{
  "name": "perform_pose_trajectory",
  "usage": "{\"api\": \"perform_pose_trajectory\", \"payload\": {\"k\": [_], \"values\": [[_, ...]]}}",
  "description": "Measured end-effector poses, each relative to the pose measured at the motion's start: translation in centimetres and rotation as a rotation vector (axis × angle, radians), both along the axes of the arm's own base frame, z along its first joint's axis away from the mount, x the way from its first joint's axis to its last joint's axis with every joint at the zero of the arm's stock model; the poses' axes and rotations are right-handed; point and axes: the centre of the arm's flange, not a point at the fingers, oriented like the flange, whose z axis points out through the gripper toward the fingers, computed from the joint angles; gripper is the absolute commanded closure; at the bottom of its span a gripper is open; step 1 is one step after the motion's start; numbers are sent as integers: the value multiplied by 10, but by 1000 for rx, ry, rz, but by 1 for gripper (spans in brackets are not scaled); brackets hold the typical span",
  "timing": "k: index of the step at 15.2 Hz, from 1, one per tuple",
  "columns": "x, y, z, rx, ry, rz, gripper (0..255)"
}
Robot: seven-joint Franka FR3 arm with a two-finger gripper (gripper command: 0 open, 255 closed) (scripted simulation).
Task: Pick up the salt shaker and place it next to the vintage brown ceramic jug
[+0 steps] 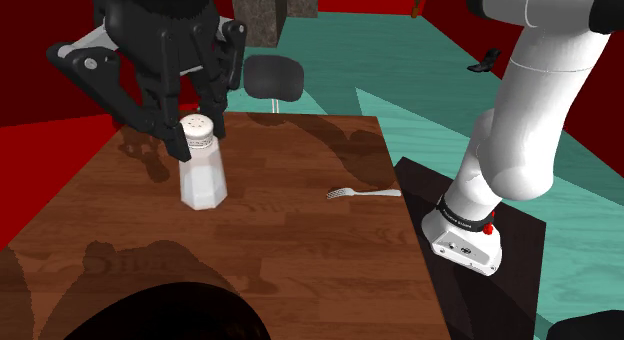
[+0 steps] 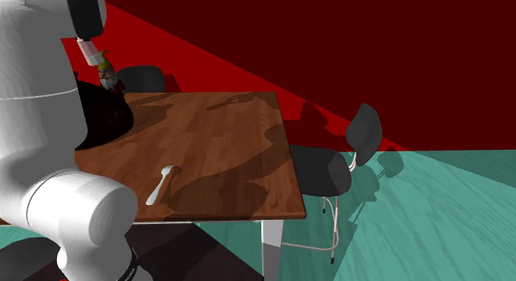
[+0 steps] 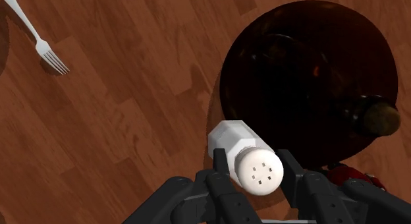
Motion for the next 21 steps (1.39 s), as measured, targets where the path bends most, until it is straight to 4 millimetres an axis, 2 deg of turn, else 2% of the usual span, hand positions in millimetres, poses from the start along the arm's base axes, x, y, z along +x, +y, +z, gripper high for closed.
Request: {"api": "perform_pose_trajectory", "payload": {"k": [21], "values": [[0,1,-111,0,0,0,255]]}}
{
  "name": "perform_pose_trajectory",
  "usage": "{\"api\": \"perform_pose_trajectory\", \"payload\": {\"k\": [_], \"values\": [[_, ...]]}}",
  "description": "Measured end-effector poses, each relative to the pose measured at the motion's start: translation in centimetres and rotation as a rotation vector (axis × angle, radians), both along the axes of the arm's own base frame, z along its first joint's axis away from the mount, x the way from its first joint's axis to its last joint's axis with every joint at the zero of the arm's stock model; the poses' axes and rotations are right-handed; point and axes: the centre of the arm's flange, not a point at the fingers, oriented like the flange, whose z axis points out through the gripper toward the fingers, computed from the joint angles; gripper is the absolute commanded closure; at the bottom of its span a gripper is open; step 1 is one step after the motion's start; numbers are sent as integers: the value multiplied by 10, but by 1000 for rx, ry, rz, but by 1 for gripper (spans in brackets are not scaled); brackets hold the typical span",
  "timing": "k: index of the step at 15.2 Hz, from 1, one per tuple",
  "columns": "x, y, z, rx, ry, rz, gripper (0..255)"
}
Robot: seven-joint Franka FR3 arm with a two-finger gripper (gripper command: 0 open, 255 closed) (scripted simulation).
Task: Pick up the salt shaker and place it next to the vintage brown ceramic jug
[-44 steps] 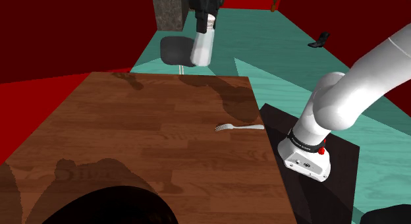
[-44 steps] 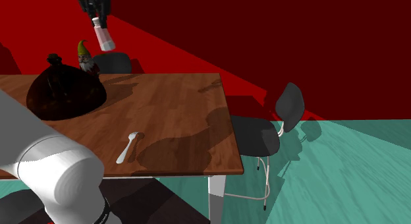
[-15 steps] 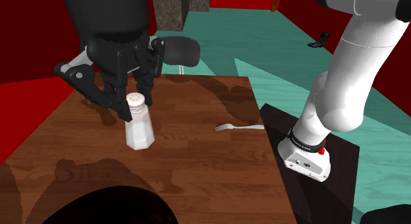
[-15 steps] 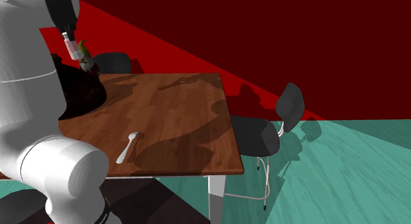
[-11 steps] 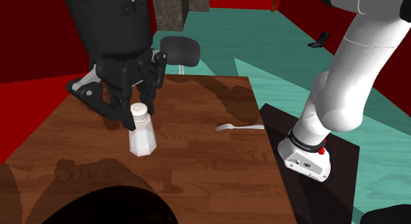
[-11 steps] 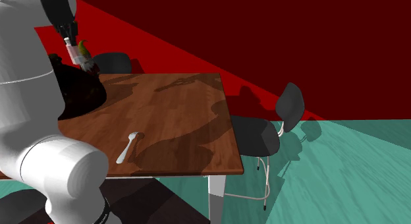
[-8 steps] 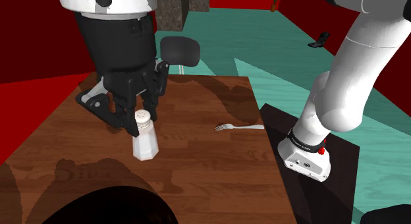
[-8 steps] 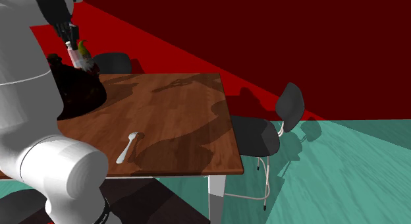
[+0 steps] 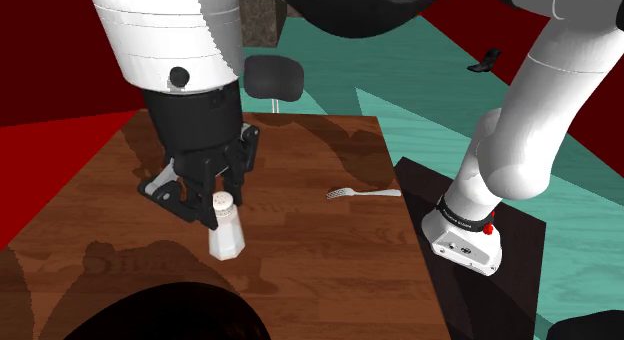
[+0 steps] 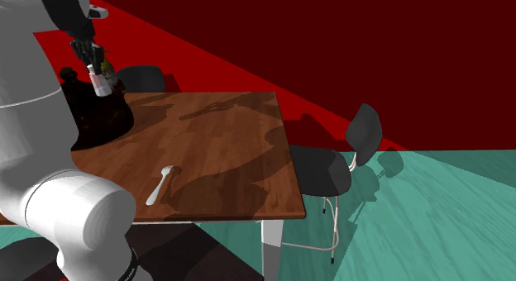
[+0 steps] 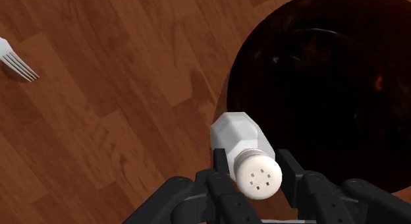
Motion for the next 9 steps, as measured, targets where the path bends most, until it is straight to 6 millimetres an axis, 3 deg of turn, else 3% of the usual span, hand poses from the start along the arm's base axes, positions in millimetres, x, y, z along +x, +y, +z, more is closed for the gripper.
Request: {"api": "perform_pose_trajectory", "payload": {"k": [9], "values": [[1,-1,-49,0,0,0,255]]}}
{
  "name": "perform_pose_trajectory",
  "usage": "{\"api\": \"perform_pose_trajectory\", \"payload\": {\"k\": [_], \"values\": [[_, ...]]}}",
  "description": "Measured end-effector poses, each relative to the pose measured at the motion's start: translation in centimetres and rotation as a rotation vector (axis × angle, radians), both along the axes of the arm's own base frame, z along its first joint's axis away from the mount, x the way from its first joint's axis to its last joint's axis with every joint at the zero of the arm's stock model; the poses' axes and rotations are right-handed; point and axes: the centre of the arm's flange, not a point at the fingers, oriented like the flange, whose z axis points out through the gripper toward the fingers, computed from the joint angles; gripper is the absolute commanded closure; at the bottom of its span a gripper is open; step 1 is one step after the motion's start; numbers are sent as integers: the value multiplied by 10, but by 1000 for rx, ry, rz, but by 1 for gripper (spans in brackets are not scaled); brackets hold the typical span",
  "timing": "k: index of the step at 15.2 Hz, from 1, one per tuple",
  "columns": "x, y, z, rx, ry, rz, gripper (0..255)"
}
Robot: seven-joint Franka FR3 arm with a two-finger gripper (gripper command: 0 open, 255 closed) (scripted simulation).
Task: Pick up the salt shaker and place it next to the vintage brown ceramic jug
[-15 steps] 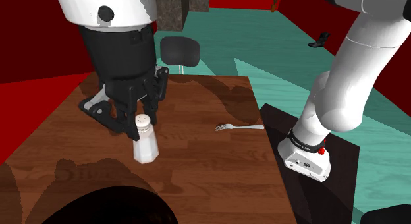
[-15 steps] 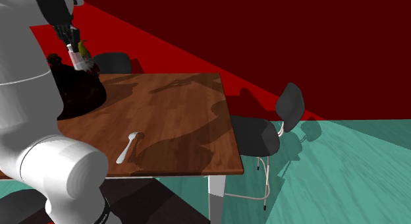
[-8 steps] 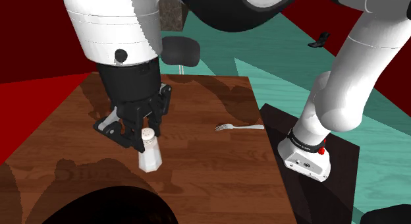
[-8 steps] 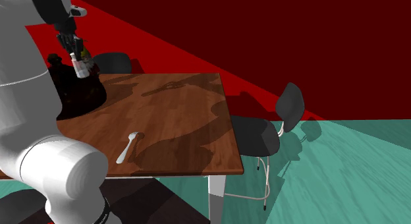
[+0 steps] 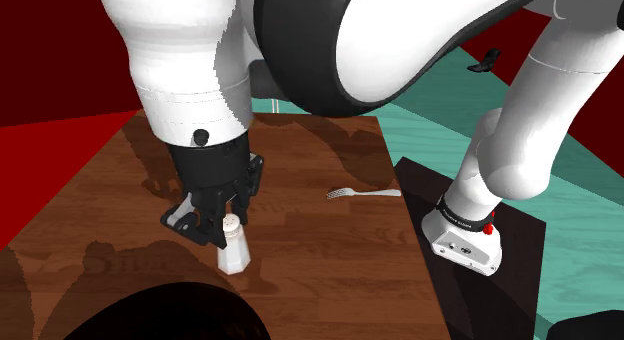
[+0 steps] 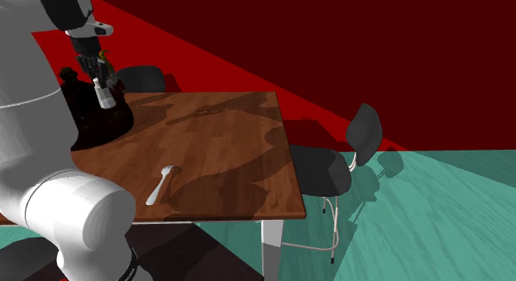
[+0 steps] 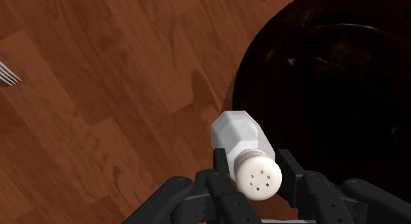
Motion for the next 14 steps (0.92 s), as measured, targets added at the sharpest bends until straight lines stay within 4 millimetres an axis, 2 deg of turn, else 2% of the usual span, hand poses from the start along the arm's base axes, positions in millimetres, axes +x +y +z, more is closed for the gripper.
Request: {"api": "perform_pose_trajectory", "payload": {"k": [14], "values": [[-1,0,-74,0,0,0,255]]}}
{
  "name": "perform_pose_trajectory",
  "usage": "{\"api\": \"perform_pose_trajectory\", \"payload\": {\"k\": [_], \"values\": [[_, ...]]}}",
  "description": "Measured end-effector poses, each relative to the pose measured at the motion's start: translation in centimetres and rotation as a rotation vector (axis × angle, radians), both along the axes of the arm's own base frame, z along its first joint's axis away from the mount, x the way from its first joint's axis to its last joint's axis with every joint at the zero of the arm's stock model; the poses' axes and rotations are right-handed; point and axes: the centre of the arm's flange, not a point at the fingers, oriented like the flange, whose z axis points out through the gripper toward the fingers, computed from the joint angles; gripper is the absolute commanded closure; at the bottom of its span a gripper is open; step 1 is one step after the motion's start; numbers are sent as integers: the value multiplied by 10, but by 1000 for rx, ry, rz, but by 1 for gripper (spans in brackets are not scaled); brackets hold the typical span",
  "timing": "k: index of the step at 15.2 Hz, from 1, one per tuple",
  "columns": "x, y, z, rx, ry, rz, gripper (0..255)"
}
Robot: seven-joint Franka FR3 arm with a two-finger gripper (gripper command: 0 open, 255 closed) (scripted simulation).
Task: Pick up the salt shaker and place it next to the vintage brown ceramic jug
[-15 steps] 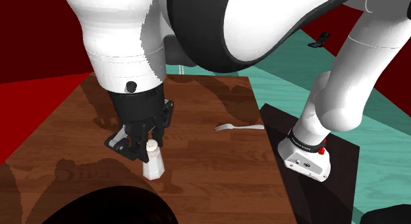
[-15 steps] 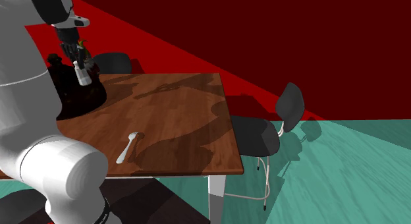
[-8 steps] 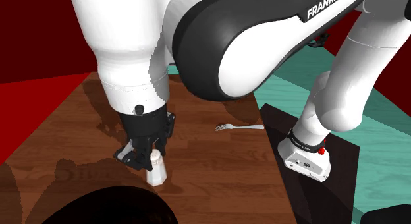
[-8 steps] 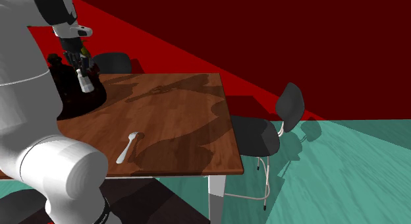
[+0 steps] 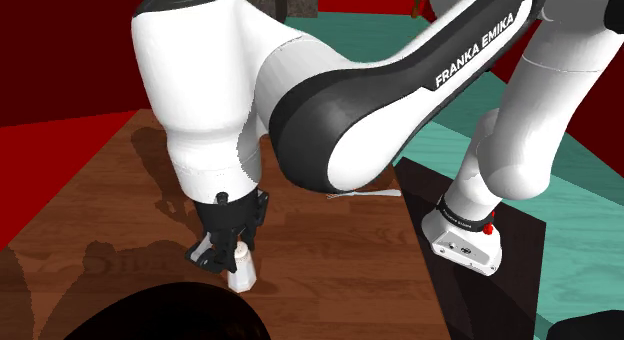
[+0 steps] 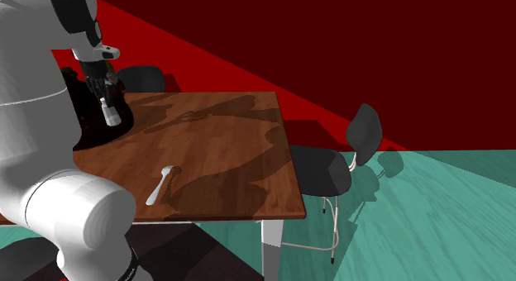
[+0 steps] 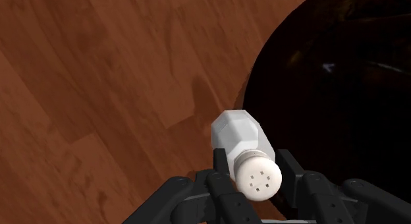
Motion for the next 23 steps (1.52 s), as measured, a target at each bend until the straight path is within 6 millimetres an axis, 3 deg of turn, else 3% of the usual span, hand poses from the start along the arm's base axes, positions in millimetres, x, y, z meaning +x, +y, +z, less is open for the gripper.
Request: {"api": "perform_pose_trajectory", "payload": {"k": [14,21,22,23], "values": [[0,-1,-72,0,0,0,255],[0,-1,-78,0,0,0,255],[0,-1,-78,0,0,0,0],[0,-1,-78,0,0,0,0]]}}
